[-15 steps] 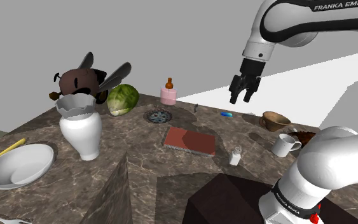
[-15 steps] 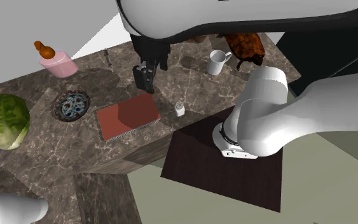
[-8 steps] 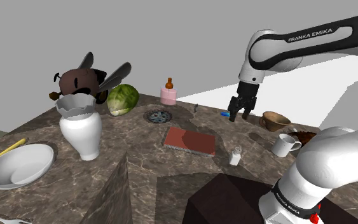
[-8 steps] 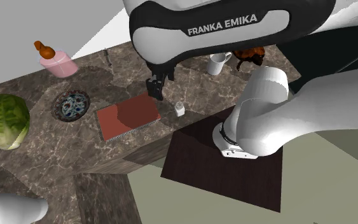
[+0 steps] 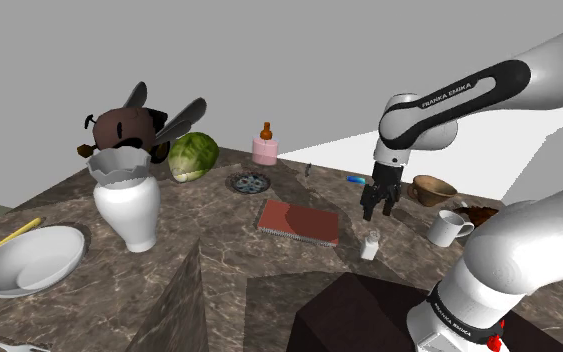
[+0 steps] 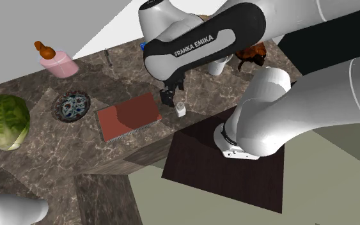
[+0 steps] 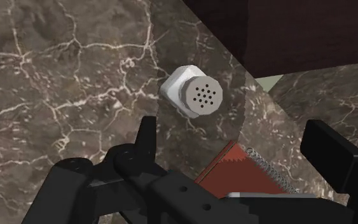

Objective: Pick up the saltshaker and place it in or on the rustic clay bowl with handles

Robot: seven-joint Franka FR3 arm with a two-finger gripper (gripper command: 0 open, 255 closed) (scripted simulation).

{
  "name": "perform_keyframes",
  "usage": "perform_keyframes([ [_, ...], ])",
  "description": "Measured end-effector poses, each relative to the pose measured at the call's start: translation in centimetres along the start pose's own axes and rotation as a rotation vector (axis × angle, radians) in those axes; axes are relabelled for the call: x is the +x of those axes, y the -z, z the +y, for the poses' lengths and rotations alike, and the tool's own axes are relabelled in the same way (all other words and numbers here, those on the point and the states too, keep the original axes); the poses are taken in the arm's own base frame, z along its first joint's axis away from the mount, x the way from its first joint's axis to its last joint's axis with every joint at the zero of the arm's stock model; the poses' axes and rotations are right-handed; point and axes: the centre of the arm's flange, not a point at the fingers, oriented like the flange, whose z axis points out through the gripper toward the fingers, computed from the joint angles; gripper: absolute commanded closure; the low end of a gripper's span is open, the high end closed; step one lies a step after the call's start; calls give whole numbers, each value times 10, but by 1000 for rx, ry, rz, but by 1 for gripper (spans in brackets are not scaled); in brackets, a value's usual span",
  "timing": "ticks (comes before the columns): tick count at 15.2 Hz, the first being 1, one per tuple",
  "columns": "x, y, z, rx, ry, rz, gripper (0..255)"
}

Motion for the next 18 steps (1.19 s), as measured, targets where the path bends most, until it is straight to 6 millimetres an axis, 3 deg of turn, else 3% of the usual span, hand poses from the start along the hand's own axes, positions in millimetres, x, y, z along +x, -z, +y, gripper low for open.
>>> perform_keyframes([
  [3,6,-32,13,7,-9,-29,0],
  [10,7,-72,18,8,-11,-35,0],
  [17,8,-80,17,7,-11,-35,0],
  [18,8,-80,17,7,-11,-35,255],
])
